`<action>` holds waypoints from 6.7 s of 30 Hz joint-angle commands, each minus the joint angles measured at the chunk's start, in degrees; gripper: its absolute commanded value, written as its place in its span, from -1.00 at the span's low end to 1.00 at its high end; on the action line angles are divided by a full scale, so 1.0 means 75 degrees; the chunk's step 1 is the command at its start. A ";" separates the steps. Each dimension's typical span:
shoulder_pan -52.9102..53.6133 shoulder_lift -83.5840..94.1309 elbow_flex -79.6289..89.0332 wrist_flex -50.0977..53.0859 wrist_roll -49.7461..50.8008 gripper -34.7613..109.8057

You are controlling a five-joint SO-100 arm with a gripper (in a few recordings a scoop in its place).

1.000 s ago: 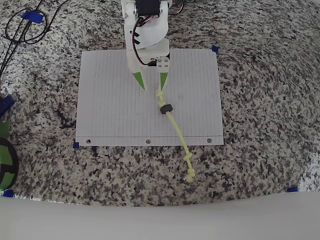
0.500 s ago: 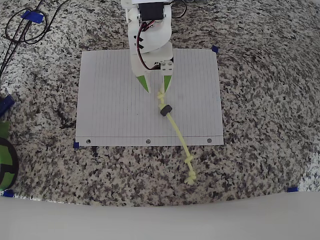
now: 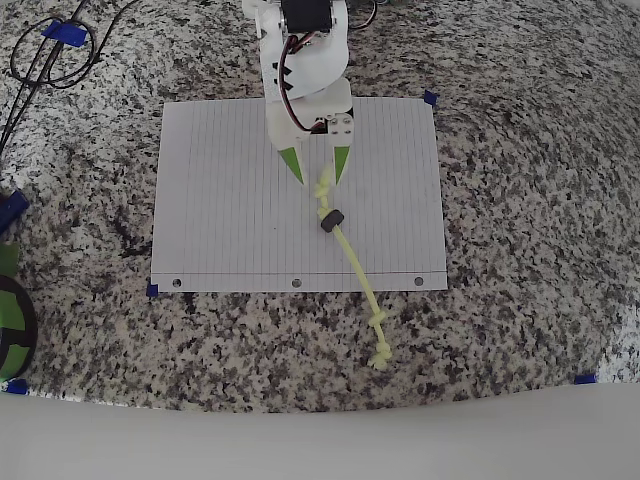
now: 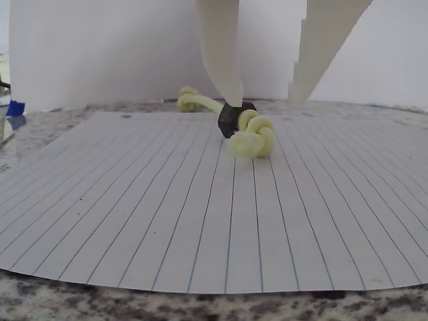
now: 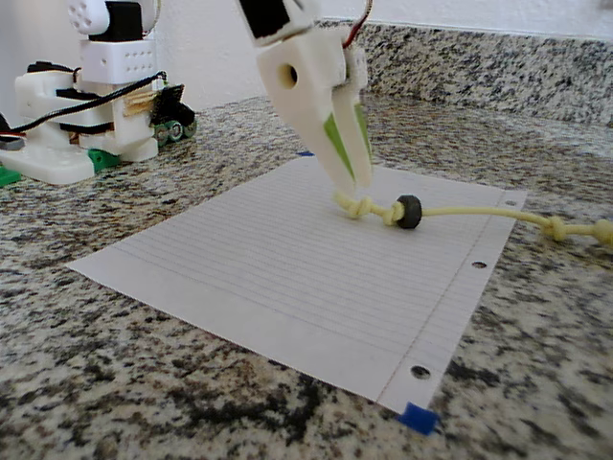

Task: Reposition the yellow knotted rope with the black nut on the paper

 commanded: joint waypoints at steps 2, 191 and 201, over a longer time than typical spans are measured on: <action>-0.0094 0.0094 -0.0234 -0.0176 0.0012 -0.04; 0.1840 0.9516 0.5168 0.0867 -0.9668 0.21; 0.2789 0.7137 0.4676 0.0703 -0.9598 0.17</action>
